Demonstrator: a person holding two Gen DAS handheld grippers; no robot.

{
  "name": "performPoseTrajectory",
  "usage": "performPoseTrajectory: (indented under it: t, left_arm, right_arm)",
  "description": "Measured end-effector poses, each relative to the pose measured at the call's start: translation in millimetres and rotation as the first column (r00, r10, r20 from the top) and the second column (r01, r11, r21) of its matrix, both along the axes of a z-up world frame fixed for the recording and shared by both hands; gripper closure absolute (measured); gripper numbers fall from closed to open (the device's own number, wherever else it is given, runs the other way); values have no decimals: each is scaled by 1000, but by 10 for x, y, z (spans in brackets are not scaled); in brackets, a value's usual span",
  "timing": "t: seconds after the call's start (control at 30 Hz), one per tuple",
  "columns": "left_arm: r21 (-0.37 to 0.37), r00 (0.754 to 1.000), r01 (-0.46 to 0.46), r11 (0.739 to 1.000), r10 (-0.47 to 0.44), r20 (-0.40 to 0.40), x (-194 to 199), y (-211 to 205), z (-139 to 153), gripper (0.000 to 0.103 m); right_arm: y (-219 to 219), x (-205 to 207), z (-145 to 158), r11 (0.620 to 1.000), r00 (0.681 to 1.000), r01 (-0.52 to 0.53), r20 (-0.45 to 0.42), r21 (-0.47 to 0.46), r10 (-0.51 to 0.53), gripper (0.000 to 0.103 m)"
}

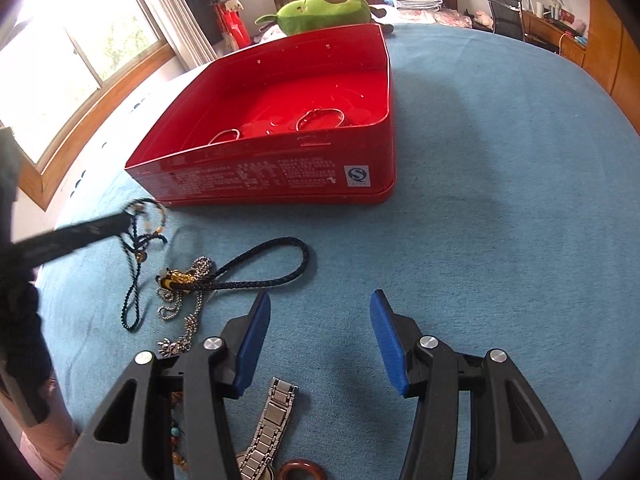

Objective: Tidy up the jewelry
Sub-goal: 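Grasp the black beaded necklace with the left gripper and lift it, then grasp the gold pendant with the right gripper while the left holds the necklace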

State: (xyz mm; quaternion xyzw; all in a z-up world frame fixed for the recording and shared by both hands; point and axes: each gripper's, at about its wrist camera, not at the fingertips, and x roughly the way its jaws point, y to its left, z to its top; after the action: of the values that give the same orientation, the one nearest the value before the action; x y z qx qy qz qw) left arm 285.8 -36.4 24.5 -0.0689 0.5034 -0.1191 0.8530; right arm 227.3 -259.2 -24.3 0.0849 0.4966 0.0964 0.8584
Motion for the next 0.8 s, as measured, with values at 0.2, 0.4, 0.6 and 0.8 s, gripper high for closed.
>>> performPoseTrajectory:
  t: [0.2, 0.4, 0.6, 0.8]
  left_arm:
    - [-37, 997, 5, 999, -2, 80, -193, 77, 378, 97]
    - [-61, 984, 16, 998, -5, 176, -462, 147, 688, 97]
    - [-41, 982, -2, 999, 10, 191, -678, 291, 638, 97]
    - [-62, 989, -54, 997, 62, 138, -618, 601, 412, 97]
  right_arm:
    - [-4, -12, 16, 1000, 1000, -4, 1, 7, 4, 51]
    - [61, -55, 53, 1000, 1000, -24, 14, 9, 24, 51]
    - [195, -77, 65, 998, 999, -48, 2, 31, 48, 51]
    - [419, -112, 76, 996, 997, -80, -7, 33, 80, 51]
